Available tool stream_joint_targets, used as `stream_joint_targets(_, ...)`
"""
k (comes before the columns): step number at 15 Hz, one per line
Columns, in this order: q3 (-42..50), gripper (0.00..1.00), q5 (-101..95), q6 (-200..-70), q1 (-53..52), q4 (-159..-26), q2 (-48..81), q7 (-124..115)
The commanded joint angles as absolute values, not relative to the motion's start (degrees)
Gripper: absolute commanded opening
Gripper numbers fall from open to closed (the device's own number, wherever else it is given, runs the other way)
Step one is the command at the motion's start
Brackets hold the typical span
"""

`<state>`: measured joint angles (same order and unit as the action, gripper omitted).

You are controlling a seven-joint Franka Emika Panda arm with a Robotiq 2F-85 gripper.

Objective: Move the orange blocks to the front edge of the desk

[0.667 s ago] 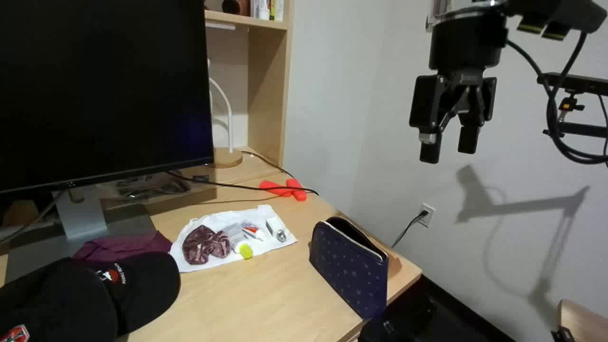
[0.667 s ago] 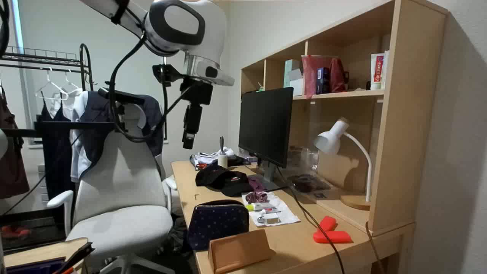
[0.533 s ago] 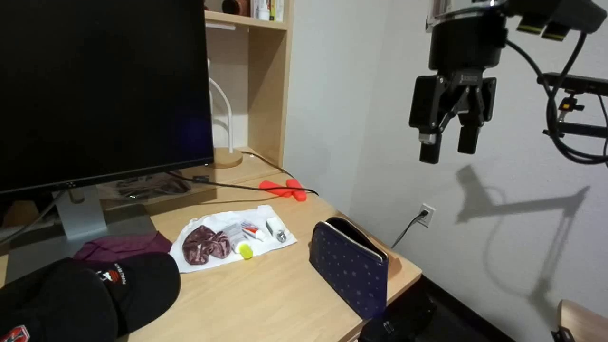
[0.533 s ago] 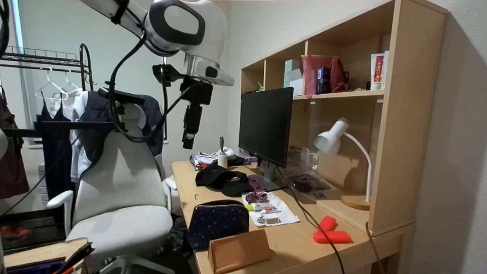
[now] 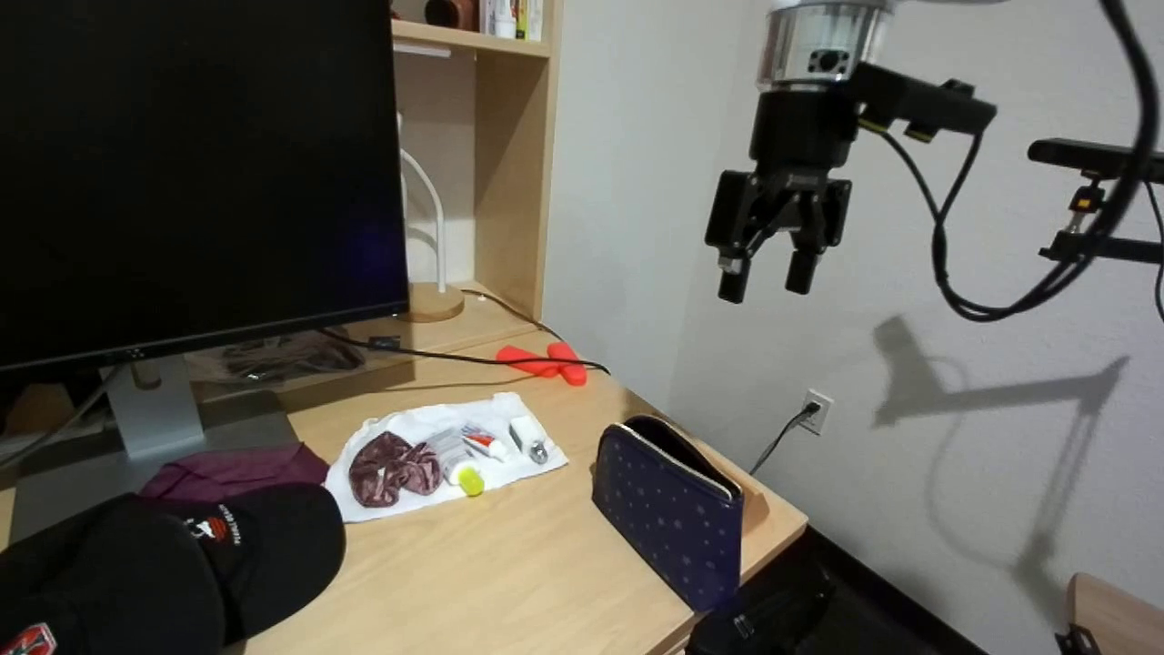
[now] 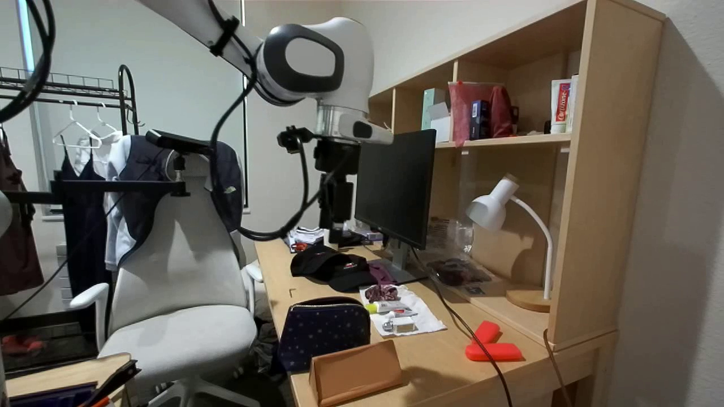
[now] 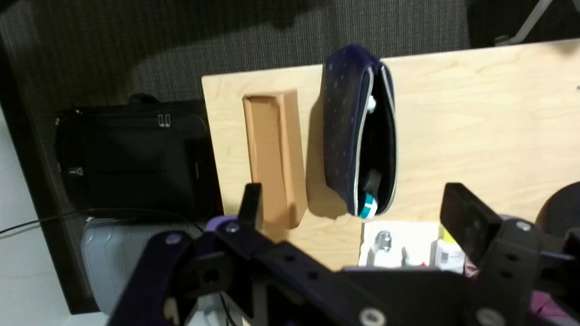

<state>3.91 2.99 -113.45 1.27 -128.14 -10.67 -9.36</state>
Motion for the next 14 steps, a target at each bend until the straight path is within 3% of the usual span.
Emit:
stream_joint_targets(1, 5.12, 1.00, 5.44, -117.42, 2.41, -118.05, 2.88, -3.84)
stream_joint_targets(12, 7.26, 1.00, 2.17, -116.99, 3.34, -81.92, 34.16, -12.53)
stream_joint_targets(13, 7.32, 1.00, 2.86, -116.27, 3.79, -79.54, 35.92, -12.59)
stream_joint_targets(14, 6.78, 1.00, 2.89, -118.74, 3.23, -86.32, 31.34, -10.98)
